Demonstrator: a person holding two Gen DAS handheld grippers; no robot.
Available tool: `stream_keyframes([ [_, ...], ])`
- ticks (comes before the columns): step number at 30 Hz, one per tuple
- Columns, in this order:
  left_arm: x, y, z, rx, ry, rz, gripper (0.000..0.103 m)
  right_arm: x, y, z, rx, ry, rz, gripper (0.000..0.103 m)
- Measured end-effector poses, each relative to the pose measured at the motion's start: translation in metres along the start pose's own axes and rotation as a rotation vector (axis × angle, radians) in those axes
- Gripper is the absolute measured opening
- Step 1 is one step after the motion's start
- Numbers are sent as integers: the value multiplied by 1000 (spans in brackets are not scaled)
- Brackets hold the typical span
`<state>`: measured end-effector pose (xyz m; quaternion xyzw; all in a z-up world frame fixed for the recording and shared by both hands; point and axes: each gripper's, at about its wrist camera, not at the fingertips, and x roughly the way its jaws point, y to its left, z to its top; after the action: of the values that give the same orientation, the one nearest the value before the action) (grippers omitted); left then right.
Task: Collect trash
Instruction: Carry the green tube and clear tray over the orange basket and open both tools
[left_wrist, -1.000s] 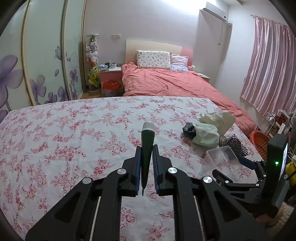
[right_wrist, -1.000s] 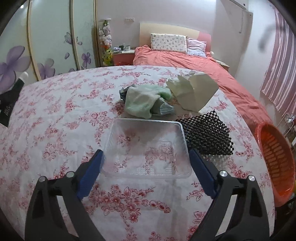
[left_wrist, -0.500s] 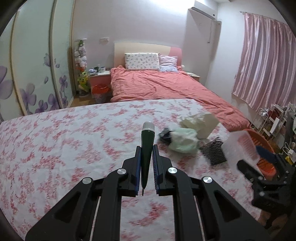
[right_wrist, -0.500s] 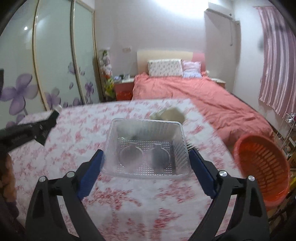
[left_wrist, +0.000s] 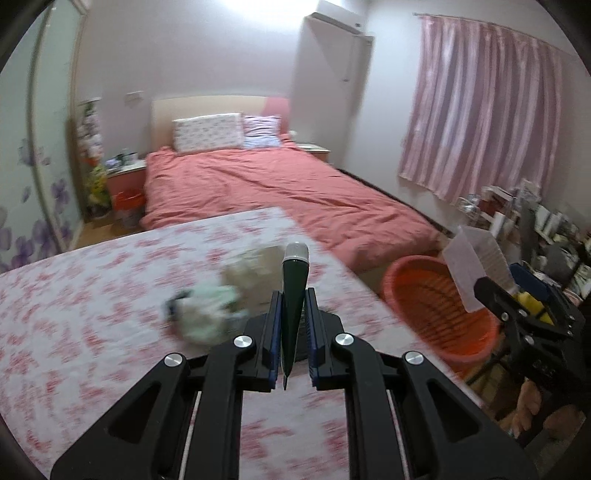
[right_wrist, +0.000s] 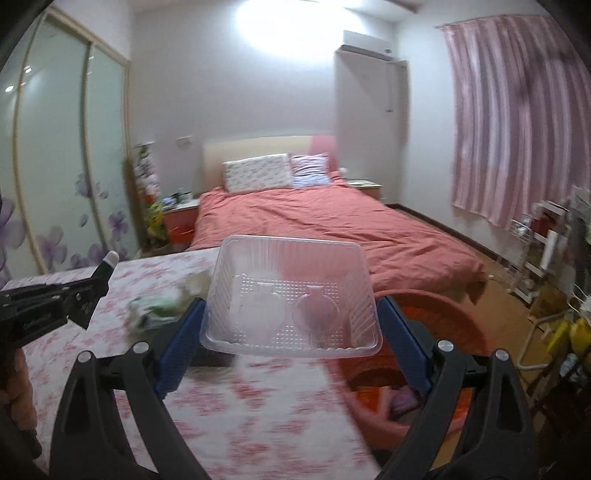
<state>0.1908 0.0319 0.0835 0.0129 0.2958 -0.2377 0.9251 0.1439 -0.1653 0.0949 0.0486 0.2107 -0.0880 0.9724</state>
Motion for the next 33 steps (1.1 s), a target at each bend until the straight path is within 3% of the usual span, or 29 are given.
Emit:
stream_keyframes([
  [9, 51, -86, 13, 46, 40, -178, 12, 0, -87, -1, 71, -3, -123, 90],
  [15, 75, -128, 11, 77, 70, -261, 12, 4, -122, -2, 108, -1, -160, 90],
  [23, 101, -159, 5, 106, 117, -312, 12, 17, -150, -13, 135, 18, -176, 90],
  [33, 124, -177, -2, 117, 179, -316, 12, 36, -166, -20, 170, 38, -157, 90],
])
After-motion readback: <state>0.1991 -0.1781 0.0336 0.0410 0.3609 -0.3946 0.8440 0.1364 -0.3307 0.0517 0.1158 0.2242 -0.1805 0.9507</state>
